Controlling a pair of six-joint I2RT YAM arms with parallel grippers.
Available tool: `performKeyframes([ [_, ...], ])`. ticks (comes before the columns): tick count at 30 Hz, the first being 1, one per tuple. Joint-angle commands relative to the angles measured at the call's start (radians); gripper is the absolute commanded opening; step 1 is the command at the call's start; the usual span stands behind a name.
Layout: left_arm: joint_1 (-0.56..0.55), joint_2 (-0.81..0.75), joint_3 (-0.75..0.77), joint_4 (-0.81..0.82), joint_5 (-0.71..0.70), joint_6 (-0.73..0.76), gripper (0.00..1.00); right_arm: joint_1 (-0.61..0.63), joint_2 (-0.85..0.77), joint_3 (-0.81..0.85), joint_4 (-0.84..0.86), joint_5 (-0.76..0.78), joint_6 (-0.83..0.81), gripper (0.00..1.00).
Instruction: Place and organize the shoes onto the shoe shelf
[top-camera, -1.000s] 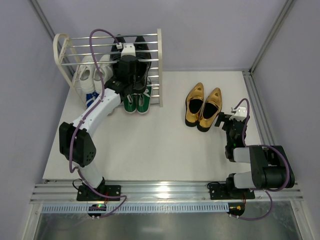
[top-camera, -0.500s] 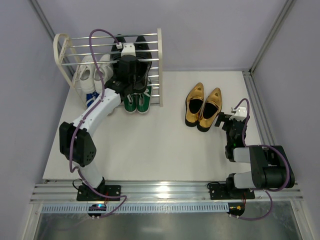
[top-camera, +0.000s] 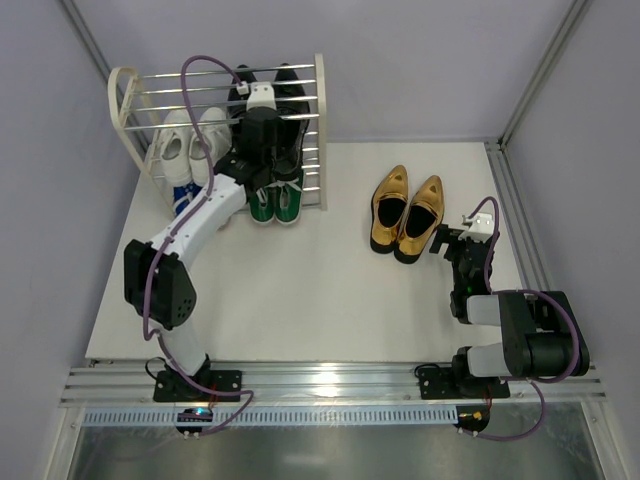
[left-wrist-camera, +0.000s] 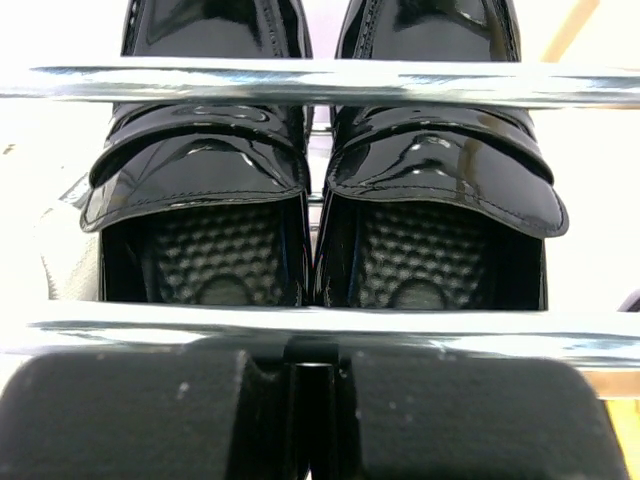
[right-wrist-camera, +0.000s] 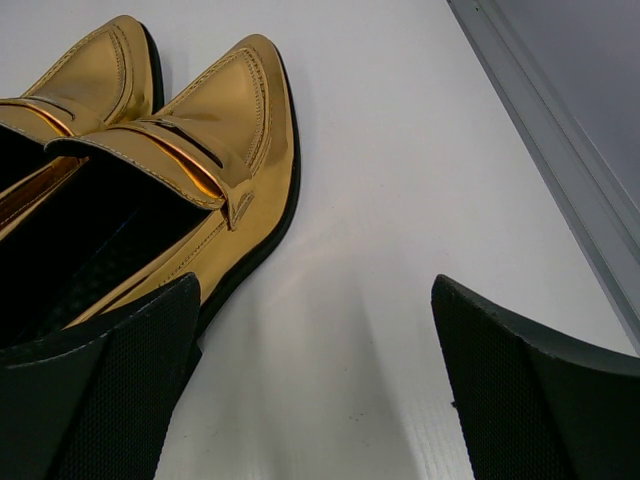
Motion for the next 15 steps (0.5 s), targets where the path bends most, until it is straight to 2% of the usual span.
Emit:
performKeyframes([
  [1,-0.015,-0.036,0.132,0.320,-0.046,-0.035,0.00,0.001,-0.008,0.006,0.076,0.000,-0.006,0.97],
  [15,-0.019,0.050,0.199,0.305,-0.094,-0.032,0.00,0.001,-0.007,0.006,0.076,0.000,-0.006,0.97],
])
